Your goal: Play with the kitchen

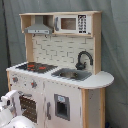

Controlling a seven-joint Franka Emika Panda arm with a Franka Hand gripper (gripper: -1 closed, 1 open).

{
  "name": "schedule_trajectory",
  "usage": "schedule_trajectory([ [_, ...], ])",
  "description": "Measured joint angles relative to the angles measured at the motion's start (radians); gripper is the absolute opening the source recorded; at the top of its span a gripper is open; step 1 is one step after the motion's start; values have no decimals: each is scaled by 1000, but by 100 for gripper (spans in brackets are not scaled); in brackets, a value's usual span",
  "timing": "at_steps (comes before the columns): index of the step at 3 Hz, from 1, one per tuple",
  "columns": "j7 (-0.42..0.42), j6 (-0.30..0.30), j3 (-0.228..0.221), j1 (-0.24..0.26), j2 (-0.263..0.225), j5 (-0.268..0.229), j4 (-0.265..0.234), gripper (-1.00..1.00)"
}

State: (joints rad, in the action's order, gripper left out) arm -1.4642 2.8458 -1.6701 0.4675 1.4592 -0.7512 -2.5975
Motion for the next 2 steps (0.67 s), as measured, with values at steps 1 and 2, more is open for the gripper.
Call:
schedule_trajectory([
  [1,-113,-2,-21,27,2,7,1,100],
  [2,-212,-2,-19,64,2,8,18,100],
])
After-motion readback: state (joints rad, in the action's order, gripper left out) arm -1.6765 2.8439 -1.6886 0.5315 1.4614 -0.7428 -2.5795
